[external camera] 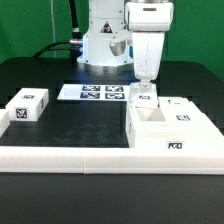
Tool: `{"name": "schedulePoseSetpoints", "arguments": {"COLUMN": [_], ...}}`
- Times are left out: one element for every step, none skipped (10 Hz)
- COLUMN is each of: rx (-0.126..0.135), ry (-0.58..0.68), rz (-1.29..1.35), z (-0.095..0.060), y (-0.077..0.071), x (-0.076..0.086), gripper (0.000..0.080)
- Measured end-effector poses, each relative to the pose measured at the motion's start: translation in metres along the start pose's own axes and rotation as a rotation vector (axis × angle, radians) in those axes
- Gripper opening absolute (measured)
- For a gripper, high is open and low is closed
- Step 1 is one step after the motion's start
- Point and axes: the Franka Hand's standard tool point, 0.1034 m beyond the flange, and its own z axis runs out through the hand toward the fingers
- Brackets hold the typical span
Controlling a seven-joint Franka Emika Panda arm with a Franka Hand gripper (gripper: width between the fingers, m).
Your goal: Assemble cabinet
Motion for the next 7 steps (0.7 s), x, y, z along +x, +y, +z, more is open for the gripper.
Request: {"name": "schedulePoseSetpoints", "arguments": {"rx": [0.008, 0.013, 0.015, 0.017, 0.016, 0.016, 0.015], "ry": [-0.003, -0.004, -0.004, -0.005, -0.005, -0.005, -0.003], "rz": [-0.002, -0.004, -0.007, -0.012, -0.02, -0.021, -0.032], "z": [-0.0009, -0.0009, -0.0009, -0.0006, -0.0007, -0.0007, -0.0006], "y": [0.0003, 0.0005, 0.0013, 0.0012, 0.0017, 0.0021, 0.0039], "x": [0.0017, 0.0035, 0.0043, 0.0037, 0.0029, 0.0029, 0.003], "gripper": [0.0069, 0.0069, 0.0069, 0.0069, 0.0069, 0.0069, 0.0069]}}
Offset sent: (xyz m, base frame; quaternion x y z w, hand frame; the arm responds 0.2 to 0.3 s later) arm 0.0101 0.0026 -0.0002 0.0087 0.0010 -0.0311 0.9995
